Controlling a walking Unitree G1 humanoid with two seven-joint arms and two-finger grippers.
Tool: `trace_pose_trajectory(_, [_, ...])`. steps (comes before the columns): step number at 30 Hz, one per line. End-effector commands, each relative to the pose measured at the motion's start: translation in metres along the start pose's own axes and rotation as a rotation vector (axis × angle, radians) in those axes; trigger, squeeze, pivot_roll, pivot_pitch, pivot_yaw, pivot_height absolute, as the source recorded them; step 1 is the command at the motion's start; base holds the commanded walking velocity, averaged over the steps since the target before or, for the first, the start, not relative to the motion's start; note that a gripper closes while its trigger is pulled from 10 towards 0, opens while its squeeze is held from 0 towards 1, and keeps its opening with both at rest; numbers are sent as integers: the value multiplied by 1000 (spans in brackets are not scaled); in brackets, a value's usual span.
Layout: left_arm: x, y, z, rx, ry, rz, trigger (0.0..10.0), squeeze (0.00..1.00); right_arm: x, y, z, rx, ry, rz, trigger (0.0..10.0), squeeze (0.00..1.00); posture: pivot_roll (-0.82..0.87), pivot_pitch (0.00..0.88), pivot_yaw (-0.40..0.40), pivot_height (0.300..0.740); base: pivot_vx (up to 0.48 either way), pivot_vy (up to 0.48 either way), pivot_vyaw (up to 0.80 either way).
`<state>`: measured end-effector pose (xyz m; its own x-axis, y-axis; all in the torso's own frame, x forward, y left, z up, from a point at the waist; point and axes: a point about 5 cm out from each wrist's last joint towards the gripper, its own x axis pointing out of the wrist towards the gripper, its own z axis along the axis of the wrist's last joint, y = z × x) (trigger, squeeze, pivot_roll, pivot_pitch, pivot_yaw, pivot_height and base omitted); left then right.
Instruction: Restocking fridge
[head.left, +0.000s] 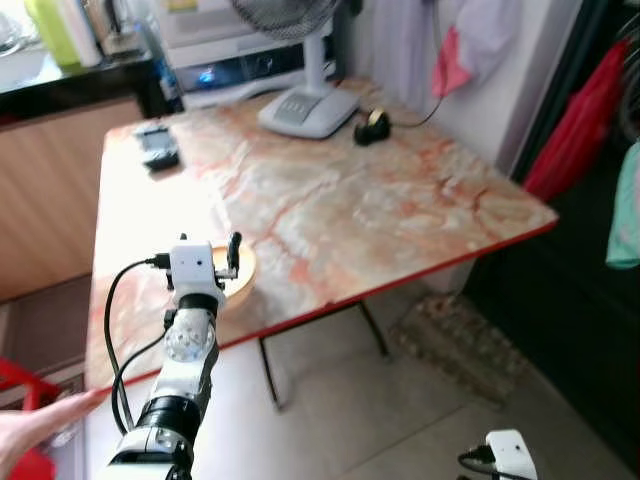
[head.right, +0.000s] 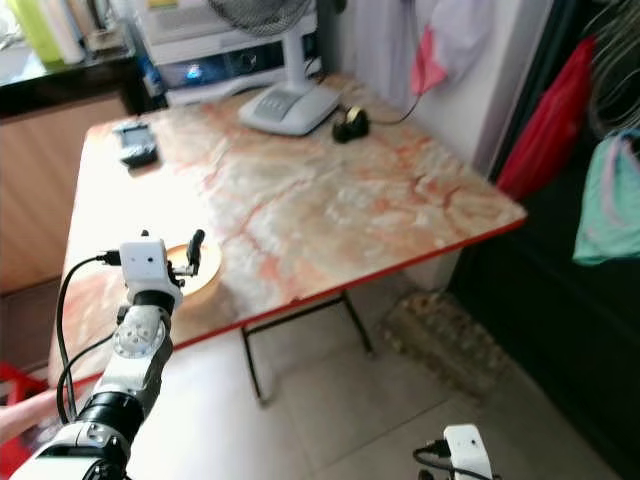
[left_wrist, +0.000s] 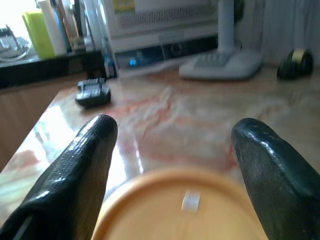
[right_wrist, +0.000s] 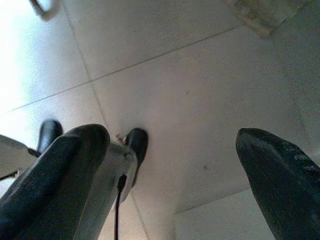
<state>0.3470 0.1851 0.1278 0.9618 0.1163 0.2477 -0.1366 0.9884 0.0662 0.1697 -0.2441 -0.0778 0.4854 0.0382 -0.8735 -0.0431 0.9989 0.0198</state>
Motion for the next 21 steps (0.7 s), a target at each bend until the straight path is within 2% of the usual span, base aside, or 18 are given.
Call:
trace_pose_trajectory(1, [-2, 16, -5, -45, 36, 53, 10000, 0, 2, 7, -1, 3, 5, 19, 10000, 0, 60, 44, 29, 740, 0, 0, 0])
trace_pose_trajectory(2, [-2, 18, -7, -122, 59, 73, 10000, 0, 2, 7, -1, 2, 6, 19, 10000, 0, 60, 44, 29, 740, 0, 0, 0])
trace_pose_trajectory(5, [0, 24, -7, -214, 75, 124, 10000, 0, 2, 7, -1, 2, 6, 17, 10000, 0, 60, 44, 29, 740, 0, 0, 0])
trace_pose_trajectory(7, [2, 35, -8, -320, 96, 187, 10000, 0, 2, 7, -1, 1, 6, 16, 10000, 0, 63, 43, 31, 740, 0, 0, 0])
trace_pose_trajectory(8, [2, 37, -10, -380, 103, 191, 10000, 35, 2, 7, -1, 1, 6, 16, 10000, 0, 64, 40, 32, 740, 0, 0, 0])
trace_pose_trajectory(10, [1, 38, -14, -460, 126, 183, 10000, 1000, 2, 7, -1, 1, 6, 16, 10000, 0, 63, 33, 35, 740, 0, 0, 0])
trace_pose_trajectory(15, [-3, 34, -22, -508, 167, 155, 10000, 1000, 2, 8, -2, 4, 3, 15, 10000, 0, 56, 24, 38, 740, 0, 0, 0])
trace_pose_trajectory(17, [-4, 35, -26, -567, 186, 160, 10000, 1000, 2, 8, -2, 14, -4, 11, 10000, 0, 59, 28, 37, 740, 0, 0, 0])
trace_pose_trajectory(18, [-5, 38, -27, -589, 189, 173, 10000, 0, 2, 8, -1, 17, -6, 11, 10000, 0, 61, 30, 35, 740, 0, 0, 0])
trace_pose_trajectory(21, [-9, 43, -32, -605, 196, 194, 10000, 0, 2, 8, -1, 17, -7, 11, 10000, 0, 61, 34, 34, 740, 0, 0, 0])
